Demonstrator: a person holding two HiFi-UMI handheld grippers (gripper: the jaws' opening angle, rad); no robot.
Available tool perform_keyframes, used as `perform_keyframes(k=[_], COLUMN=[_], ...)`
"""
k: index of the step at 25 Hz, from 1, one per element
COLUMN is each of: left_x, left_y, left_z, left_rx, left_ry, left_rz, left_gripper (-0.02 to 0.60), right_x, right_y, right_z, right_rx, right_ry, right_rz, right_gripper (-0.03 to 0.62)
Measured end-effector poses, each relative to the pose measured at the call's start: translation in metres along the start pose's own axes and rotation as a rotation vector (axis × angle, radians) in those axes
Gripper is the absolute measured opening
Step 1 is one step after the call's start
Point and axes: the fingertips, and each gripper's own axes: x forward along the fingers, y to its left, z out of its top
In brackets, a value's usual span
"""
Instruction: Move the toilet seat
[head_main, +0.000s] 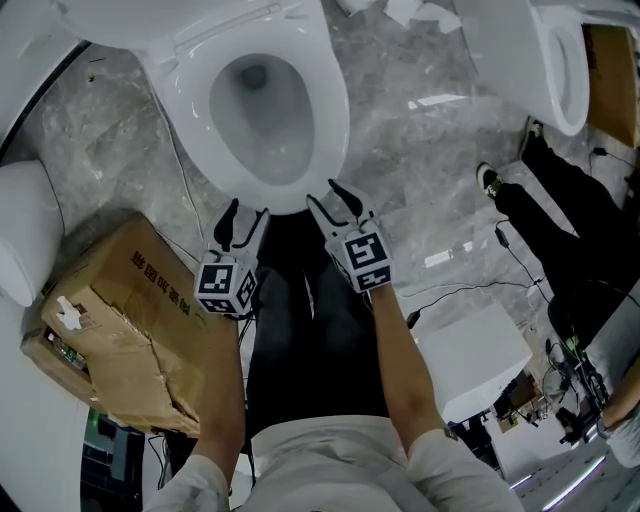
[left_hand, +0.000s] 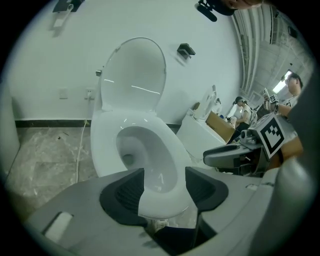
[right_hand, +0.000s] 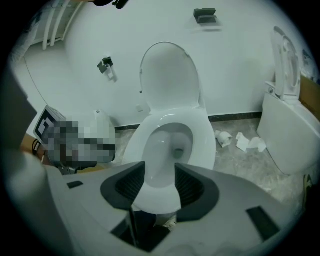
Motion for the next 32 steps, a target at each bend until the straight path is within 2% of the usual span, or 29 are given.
perform_keyframes(k=[2,4,8,10,14,17,20,22,26,32], left_x=[0.003,0.005,0.011,0.014,0.020,0.022,0.026,0.028,0.033,0.039], left_y=[0.004,0.007,0.015,0.020,0.028,0.037,0.041,0.042,0.041,0.046], left_z=[-0.007,-0.014,-0.028,-0.035,-0.049,-0.061,-0.072,-0.076,-0.083,-0.089], left_rx=[-0.007,-0.023,-0.056,-0.071,-0.099,-0.117,-0.142,-0.158,-0.182,-0.171], left_ry=[0.007,0.012,0.021,0.027,0.039,0.065,0.088,0.097,0.105,0.144], left_rz=[0.011,0.021,0.039,0.049,0.064,0.081,0.087,0.079,0.058,0.061], left_gripper=[0.263,0.283,0.301,0.317,0.337,0.349,0.369,0.375,0.380,0.385], right_x=[0.003,0.006,0.014,0.018,0.024,0.029,0.033,0.037,0.043,0.048], right_y=[-0.007,-0.012,-0.019,-0.022,-0.032,-0.036,-0.038,-0.038,-0.037,-0.039], right_z=[-0.009,-0.017,-0.030,-0.037,-0.050,-0.059,-0.065,-0.070,-0.075,-0.077], right_rx=[0.010,0.025,0.038,0.053,0.071,0.087,0.105,0.117,0.127,0.150], right_ry=[0.001,0.007,0.029,0.040,0.059,0.074,0.091,0.104,0.117,0.116], right_rz=[-0.017,-0.023,-0.029,-0.028,-0.044,-0.043,-0.040,-0.029,-0.012,-0.002], right_gripper=[0.192,0.224,0.225,0.282,0.285,0.337,0.350,0.393,0.393,0.393])
